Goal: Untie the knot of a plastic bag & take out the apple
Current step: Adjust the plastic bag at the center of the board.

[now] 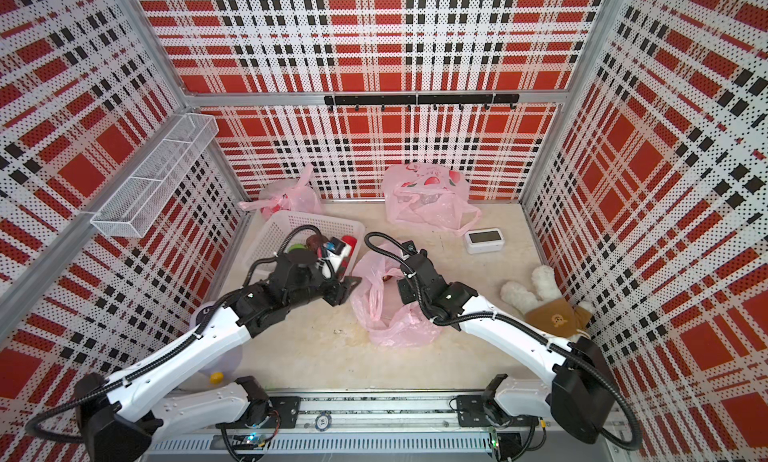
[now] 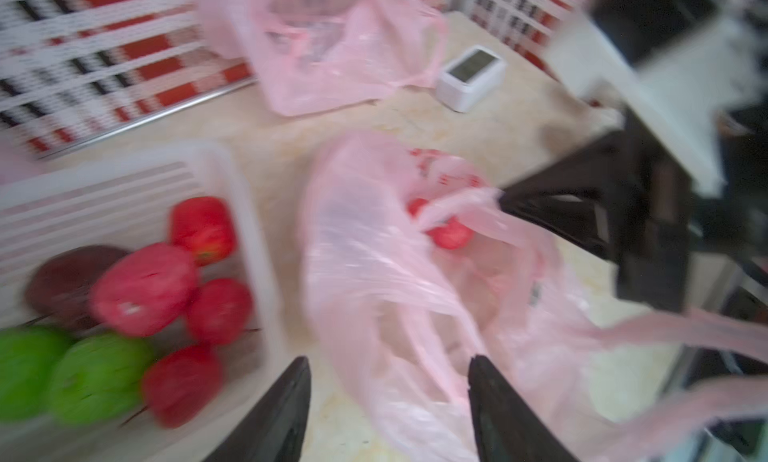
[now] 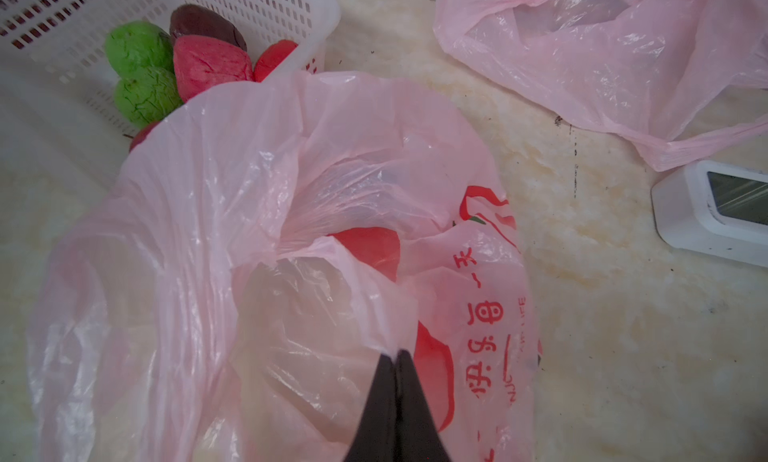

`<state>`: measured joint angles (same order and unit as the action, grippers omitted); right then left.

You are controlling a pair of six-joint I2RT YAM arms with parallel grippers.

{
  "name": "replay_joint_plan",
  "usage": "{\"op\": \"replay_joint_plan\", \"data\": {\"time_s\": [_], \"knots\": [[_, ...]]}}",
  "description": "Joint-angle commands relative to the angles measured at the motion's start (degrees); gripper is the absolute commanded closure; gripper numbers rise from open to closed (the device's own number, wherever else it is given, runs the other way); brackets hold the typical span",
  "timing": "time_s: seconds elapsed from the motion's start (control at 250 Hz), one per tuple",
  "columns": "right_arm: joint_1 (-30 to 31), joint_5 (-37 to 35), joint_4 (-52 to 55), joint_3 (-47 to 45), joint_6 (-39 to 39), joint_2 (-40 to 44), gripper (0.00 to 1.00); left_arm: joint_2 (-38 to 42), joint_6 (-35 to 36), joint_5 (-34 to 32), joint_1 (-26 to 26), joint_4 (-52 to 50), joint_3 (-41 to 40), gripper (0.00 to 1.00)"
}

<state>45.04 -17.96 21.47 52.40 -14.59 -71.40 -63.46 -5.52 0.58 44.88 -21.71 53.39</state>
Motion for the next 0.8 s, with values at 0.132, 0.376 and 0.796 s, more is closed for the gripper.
{"op": "replay_joint_plan", "data": {"time_s": [0.132,0.376,0.796], "knots": [[0.29,5.07,-7.62,-6.07,1.14,9.61,1.00,-11.81,-5.33,-3.84,13.03,18.98,-3.94,0.54],[-0.05,1.83,-13.27,-16.22,-5.01,20.49,0.64,-23.10,-6.99,-6.35,15.95,29.58,-6.55,0.59],[-17.49,19.42,4.48,-0.04,-8.33,10.82,0.12,-26.93,-12.09,-6.91,12.14,37.92,-15.74,0.54]]}}
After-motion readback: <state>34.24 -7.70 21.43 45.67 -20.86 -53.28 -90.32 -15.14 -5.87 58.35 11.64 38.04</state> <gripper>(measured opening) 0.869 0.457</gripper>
